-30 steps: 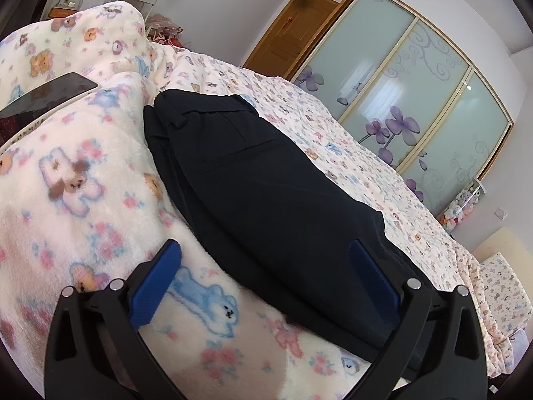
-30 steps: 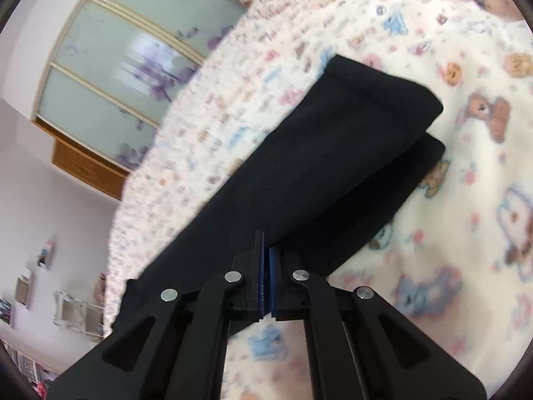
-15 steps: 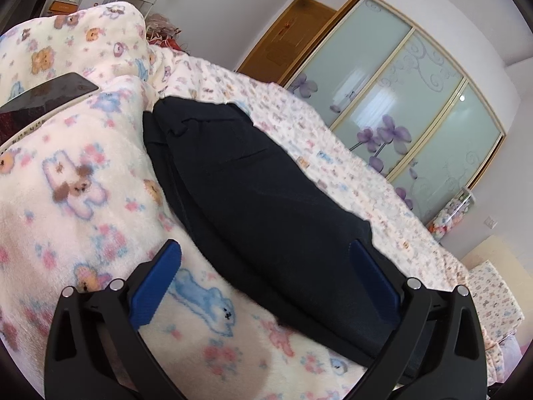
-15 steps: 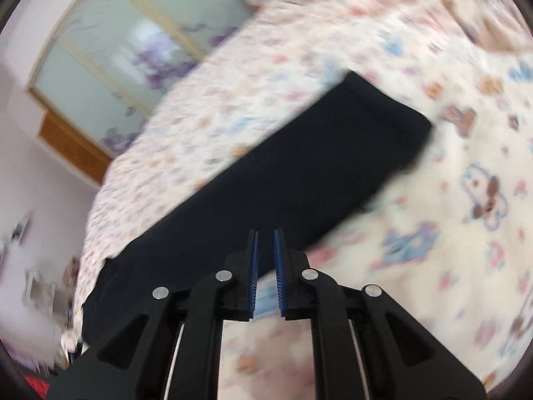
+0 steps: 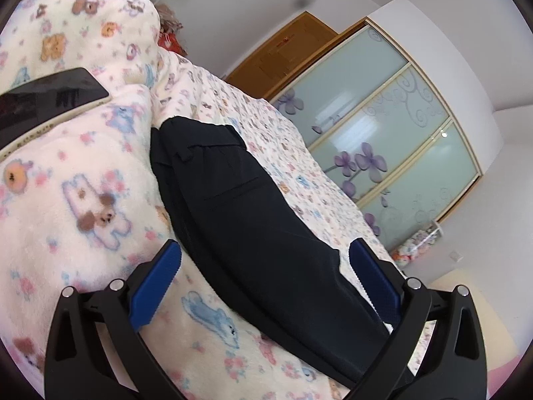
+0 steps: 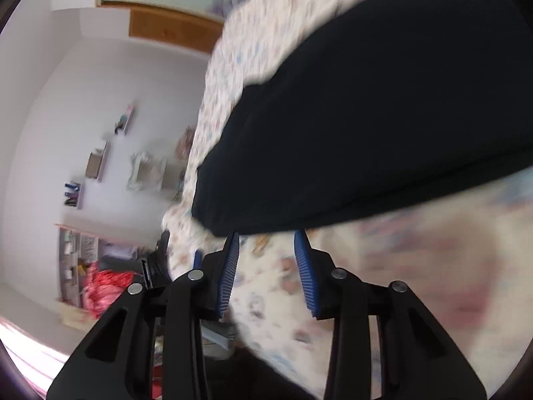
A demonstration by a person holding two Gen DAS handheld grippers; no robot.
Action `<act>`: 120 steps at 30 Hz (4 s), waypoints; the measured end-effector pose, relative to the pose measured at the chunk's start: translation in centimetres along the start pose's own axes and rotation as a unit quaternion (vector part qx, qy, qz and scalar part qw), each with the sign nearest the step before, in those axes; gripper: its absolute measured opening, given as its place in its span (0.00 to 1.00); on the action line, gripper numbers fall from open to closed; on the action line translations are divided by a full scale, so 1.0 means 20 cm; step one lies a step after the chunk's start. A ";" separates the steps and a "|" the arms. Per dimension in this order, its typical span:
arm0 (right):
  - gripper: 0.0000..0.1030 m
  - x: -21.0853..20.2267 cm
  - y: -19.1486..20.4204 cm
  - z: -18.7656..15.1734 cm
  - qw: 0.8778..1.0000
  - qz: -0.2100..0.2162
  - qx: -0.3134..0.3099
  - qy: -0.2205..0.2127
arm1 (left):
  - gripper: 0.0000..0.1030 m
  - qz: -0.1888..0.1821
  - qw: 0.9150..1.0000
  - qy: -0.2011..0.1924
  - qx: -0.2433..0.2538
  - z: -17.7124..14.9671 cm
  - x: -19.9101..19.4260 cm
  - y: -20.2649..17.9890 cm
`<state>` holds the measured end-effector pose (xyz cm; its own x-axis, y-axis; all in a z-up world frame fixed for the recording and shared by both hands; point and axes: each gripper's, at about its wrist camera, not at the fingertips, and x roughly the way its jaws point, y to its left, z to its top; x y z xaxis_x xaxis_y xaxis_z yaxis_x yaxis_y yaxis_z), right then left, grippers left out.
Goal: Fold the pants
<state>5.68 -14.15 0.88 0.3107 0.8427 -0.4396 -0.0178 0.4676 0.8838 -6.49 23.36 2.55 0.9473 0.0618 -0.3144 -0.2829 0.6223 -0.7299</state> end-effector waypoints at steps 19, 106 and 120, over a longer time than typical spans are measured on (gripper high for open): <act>0.03 0.09 -0.08 -0.09 0.999 -0.006 0.021 -0.046 | 0.98 -0.077 0.996 0.033 -0.033 0.06 0.04 0.05; 0.36 -1.69 -0.93 0.12 0.848 -0.228 0.216 -0.428 | 0.98 0.122 0.981 0.099 0.115 -0.05 0.30 -0.04; 0.13 -1.78 -0.91 0.06 0.843 -0.206 0.142 -0.476 | 0.98 0.122 0.981 0.099 0.115 -0.05 0.29 -0.04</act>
<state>-4.01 -52.91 0.70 0.8594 -0.0344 -0.5102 0.4641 0.4715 0.7499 -0.94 22.37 0.69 0.8009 0.0923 -0.5916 -0.4345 0.7694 -0.4683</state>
